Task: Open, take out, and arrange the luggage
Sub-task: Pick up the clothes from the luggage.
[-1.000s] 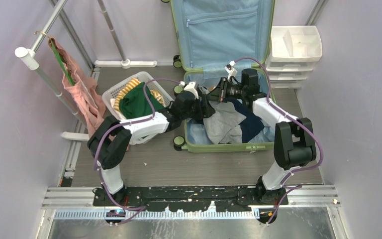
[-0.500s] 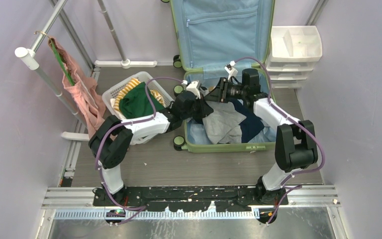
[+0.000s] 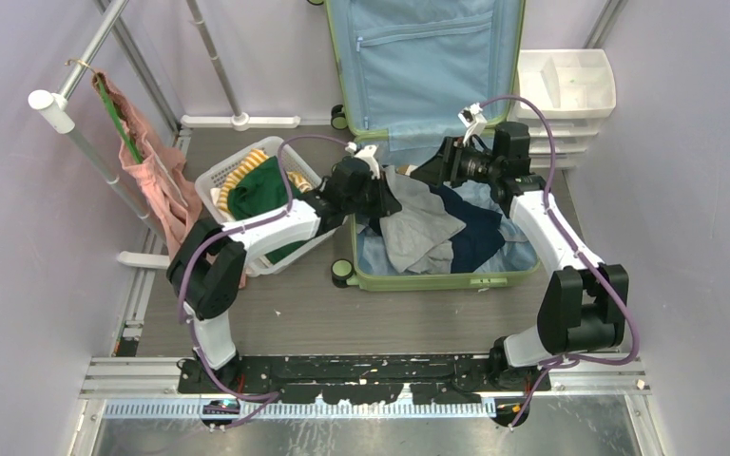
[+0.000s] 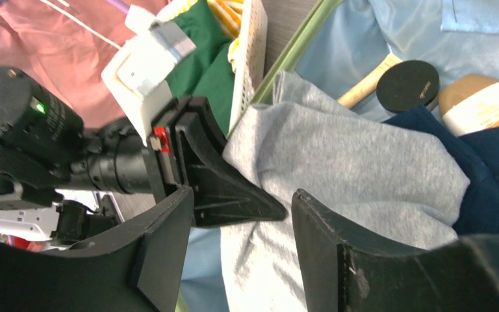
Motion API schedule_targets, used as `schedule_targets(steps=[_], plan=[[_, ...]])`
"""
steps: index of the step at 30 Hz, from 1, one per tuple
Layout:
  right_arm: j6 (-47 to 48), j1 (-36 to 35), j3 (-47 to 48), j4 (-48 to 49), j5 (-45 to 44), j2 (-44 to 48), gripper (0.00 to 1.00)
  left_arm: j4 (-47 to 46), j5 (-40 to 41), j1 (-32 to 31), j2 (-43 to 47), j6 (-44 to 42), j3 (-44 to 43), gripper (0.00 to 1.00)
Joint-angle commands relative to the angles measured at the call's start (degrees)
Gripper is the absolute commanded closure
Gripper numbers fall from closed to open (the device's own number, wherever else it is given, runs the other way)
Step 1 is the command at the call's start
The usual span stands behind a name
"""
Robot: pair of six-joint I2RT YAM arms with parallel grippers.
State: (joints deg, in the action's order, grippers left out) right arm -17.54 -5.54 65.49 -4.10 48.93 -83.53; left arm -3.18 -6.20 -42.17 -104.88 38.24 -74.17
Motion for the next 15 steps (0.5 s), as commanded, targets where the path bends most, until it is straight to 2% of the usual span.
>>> schedule_targets(steps=[1, 15], plan=[[2.01, -0.23, 2.03, -1.0, -0.67, 0.17, 0.37, 7.29, -2.02, 1.37, 1.26, -2.44, -6.31, 1.0], [3.44, -0.2, 2.01, -1.84, -1.07, -1.06, 0.37, 35.62, 5.59, 1.39, -1.2, -13.83, -23.79, 1.0]])
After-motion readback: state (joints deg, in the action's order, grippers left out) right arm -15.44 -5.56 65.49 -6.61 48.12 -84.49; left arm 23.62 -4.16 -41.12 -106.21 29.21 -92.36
